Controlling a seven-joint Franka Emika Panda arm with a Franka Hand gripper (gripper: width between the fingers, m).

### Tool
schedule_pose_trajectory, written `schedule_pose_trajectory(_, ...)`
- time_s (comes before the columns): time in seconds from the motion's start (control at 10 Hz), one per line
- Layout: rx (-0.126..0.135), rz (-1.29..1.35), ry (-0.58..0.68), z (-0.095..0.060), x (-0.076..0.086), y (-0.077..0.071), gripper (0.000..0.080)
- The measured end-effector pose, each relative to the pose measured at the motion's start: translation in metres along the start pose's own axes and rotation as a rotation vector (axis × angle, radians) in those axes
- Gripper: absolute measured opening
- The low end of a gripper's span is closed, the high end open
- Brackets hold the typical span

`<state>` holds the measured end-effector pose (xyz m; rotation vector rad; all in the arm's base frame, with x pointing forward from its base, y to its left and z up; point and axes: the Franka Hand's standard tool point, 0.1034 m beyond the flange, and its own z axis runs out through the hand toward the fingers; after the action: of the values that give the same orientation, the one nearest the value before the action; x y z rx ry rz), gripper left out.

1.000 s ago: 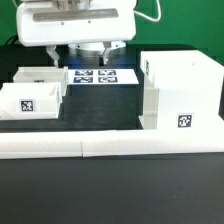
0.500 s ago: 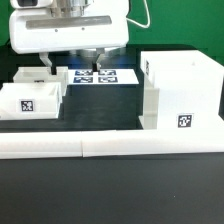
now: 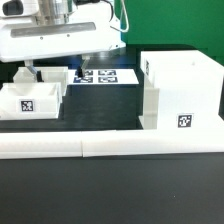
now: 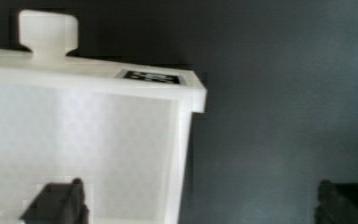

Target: Assemble drawer

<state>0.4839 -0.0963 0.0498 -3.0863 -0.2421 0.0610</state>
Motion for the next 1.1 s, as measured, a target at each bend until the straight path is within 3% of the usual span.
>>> schedule_pose_trajectory(0.6, -0.04, 0.001, 0.004, 0.037, -0.005, 0.006, 0.0649)
schedule_pose_trajectory(1.1, -0.047, -0.001, 0.002, 0.044, -0.007, 0.007, 0.0637)
